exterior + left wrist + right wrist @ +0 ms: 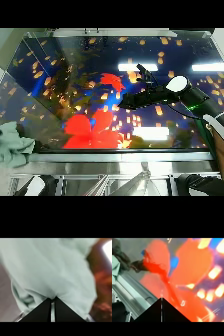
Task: Fold the shirts.
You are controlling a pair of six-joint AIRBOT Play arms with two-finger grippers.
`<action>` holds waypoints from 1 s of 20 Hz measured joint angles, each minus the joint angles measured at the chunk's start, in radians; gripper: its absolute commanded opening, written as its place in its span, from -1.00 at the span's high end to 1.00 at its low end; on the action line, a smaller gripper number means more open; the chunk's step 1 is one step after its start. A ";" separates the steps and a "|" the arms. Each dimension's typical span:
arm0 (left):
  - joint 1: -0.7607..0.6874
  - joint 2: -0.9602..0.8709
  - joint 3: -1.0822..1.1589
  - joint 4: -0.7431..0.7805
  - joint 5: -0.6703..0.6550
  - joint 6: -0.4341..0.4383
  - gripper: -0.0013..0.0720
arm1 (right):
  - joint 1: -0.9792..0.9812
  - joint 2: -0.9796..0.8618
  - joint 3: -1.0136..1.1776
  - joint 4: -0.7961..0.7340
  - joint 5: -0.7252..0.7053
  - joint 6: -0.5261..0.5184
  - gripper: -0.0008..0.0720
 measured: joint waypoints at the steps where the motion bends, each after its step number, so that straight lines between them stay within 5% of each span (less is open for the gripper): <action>1: -0.055 -0.001 0.069 -0.046 -0.009 0.008 0.92 | 0.000 0.000 0.000 0.000 0.000 -0.005 0.92; 8: -0.515 -0.005 0.495 -0.533 -0.039 0.068 0.91 | -0.027 0.026 0.000 0.003 0.047 -0.023 0.93; 14: -0.790 -0.106 0.578 -0.633 -0.123 0.090 0.83 | -0.194 0.181 0.000 0.003 0.099 -0.029 0.87; 15: -0.813 -0.126 0.554 -0.628 -0.123 0.094 0.08 | -0.222 0.203 0.000 0.003 0.111 -0.032 0.27; 16: -0.832 -0.149 0.527 -0.612 -0.117 0.094 -0.36 | -0.245 0.220 0.000 0.002 0.121 -0.038 -0.37; 17: -0.845 -0.173 0.502 -0.592 -0.112 0.095 -0.99 | -0.266 0.232 0.000 0.000 0.132 -0.045 -0.44; 20: -0.852 -0.249 0.442 -0.530 -0.111 0.097 -0.98 | -0.305 0.236 0.000 -0.013 0.152 -0.051 -0.44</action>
